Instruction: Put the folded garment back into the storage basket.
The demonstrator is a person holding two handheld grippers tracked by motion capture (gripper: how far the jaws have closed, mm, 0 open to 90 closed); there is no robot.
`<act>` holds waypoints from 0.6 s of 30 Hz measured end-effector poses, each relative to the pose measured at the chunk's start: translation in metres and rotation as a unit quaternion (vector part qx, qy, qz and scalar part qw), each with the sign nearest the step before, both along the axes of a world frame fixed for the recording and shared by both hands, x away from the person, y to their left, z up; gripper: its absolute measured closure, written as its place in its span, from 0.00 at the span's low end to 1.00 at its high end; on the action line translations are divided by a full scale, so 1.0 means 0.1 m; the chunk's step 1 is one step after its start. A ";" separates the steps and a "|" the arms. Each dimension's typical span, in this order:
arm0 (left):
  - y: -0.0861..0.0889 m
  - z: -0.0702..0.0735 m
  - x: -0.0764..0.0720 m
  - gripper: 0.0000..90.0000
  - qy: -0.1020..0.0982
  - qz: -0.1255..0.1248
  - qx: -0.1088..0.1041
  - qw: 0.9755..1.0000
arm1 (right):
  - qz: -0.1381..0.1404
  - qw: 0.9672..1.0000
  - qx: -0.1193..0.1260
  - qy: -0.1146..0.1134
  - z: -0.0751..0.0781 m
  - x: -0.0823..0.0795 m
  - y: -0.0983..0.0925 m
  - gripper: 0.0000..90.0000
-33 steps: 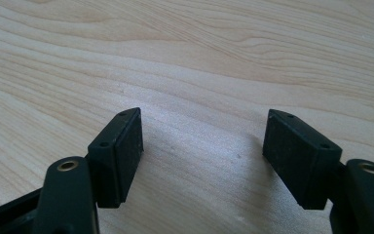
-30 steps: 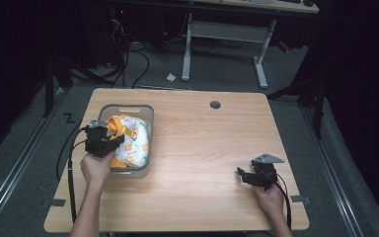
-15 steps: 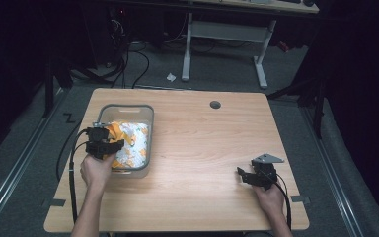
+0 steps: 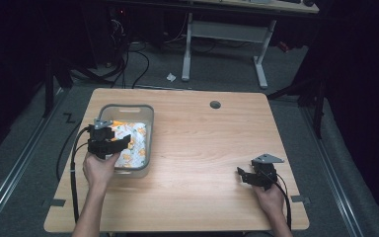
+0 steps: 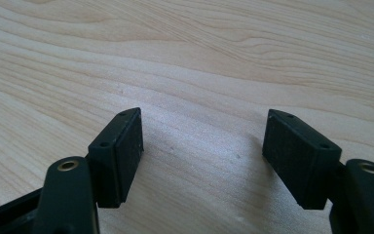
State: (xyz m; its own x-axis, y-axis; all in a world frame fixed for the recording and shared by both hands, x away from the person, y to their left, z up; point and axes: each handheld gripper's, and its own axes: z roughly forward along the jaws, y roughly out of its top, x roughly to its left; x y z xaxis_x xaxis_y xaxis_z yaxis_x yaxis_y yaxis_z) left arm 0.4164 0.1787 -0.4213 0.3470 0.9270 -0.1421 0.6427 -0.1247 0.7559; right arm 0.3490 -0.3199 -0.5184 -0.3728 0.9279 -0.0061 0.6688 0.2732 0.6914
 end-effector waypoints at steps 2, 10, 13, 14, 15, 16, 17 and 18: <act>-0.04 0.04 -0.03 0.41 -0.008 -0.008 -0.002 1.000 | 0.000 1.000 0.000 0.000 0.00 0.00 0.00 0.35; -0.24 0.13 -0.07 0.39 -0.029 -0.030 -0.014 0.999 | 0.000 1.000 0.000 0.000 0.00 0.00 0.00 0.35; -0.28 0.14 -0.09 0.38 -0.033 -0.036 -0.014 0.999 | 0.000 1.000 0.000 0.000 0.00 0.00 0.00 0.35; -0.31 0.15 -0.10 0.38 -0.036 -0.039 -0.017 0.998 | 0.001 1.000 0.000 -0.001 0.00 0.00 0.00 0.35; -0.33 0.16 -0.11 0.38 -0.037 -0.043 -0.018 0.998 | 0.000 1.000 0.000 0.000 0.00 0.00 0.00 0.35; -0.34 0.17 -0.12 0.37 -0.040 -0.045 -0.016 0.998 | 0.001 1.000 0.000 0.000 0.00 0.00 0.00 0.35; -0.36 0.17 -0.12 0.37 -0.042 -0.048 -0.017 0.998 | 0.001 1.000 0.000 0.000 0.00 0.00 0.00 0.35; -0.36 0.17 -0.12 0.37 -0.042 -0.048 -0.017 0.998 | 0.001 1.000 0.000 0.000 0.00 0.00 0.00 0.35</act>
State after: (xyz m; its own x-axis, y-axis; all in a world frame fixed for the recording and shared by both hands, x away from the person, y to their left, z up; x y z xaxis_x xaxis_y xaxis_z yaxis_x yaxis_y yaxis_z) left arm 0.4040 0.1425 -0.4039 0.4455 0.8843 -0.1395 0.5633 -0.1557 0.8115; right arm 0.3490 -0.3200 -0.5184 -0.3743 0.9273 -0.0072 0.6677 0.2749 0.6918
